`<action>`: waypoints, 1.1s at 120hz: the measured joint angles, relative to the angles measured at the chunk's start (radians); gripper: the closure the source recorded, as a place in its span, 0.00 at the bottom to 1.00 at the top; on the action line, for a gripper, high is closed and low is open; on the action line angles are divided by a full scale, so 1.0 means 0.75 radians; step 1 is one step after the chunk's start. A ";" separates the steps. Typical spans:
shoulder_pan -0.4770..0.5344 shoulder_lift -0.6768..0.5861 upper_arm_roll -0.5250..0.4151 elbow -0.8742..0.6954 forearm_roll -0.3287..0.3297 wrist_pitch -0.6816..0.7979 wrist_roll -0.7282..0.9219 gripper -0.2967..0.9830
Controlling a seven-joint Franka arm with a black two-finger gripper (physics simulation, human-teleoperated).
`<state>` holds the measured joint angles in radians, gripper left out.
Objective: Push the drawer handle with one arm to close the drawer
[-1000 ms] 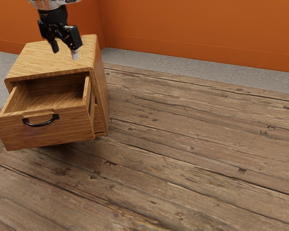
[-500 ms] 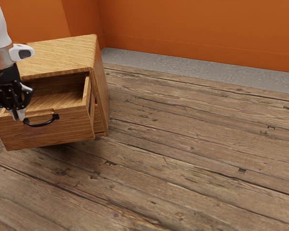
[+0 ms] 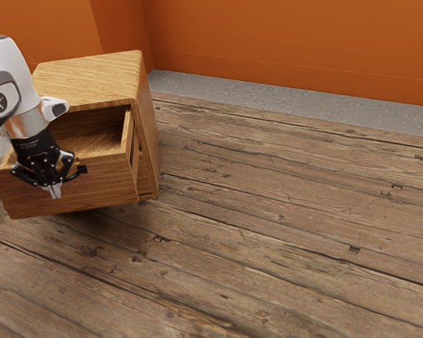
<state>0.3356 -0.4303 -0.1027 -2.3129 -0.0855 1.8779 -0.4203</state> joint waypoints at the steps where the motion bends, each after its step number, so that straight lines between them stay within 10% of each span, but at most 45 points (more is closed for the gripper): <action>1: -0.001 0.001 0.000 0.000 -0.001 0.004 -0.004 0.84; 132: 0.009 0.311 0.041 0.294 0.143 0.091 -0.098 0.85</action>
<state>0.3426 -0.1967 -0.0723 -2.0923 0.0217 1.9462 -0.4941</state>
